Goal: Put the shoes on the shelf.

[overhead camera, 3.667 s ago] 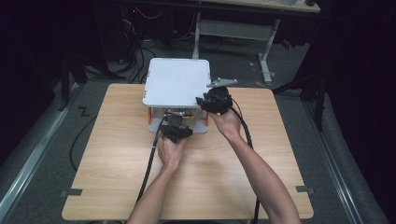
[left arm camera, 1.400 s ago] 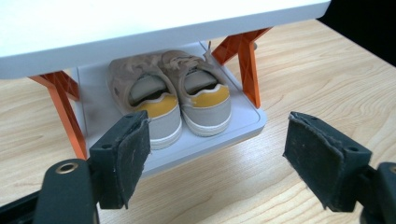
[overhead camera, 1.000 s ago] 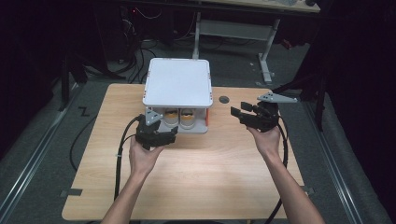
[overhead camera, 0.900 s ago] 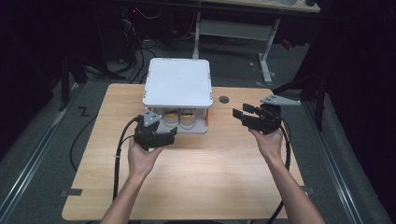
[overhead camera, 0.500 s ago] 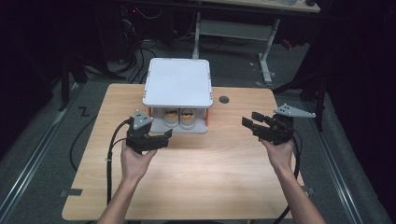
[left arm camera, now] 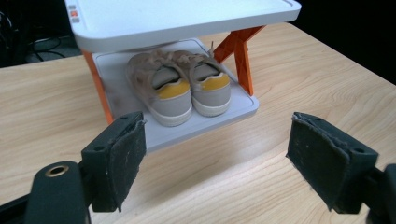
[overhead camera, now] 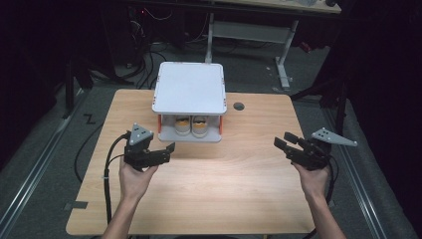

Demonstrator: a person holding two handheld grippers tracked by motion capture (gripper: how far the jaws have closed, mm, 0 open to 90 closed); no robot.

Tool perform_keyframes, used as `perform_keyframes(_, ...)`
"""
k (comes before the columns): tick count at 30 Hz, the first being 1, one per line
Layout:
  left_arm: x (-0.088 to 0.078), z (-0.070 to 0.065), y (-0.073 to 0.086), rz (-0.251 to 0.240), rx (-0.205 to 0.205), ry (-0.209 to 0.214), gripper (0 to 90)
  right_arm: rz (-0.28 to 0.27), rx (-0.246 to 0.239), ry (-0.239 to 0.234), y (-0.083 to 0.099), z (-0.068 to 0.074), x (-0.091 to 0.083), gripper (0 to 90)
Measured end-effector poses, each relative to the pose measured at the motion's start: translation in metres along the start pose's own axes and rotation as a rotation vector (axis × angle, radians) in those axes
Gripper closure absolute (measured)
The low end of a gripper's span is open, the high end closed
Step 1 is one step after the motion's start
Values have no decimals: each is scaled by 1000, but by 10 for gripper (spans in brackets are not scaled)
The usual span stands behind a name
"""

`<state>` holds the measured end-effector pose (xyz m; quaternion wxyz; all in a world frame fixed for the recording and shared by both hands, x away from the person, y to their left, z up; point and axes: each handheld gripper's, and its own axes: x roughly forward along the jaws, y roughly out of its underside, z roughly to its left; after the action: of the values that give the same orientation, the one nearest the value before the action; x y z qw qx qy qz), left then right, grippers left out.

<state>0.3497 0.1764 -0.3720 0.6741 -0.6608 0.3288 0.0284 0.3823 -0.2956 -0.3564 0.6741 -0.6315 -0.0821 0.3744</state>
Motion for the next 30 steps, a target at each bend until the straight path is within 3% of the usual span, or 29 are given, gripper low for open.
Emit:
perform_keyframes(14, -2, 22, 36, 55, -52, -39, 205, 30, 76, 58, 44, -25, -11, 487)
perform_keyframes(24, 6, 34, 57, 86, -96, -38, 210, 89, 117, 103, 72, -40, -4, 488)
perform_keyframes(30, 13, 39, 68, 110, -96, -50, 206, 122, 117, 113, 81, -43, 5, 488)
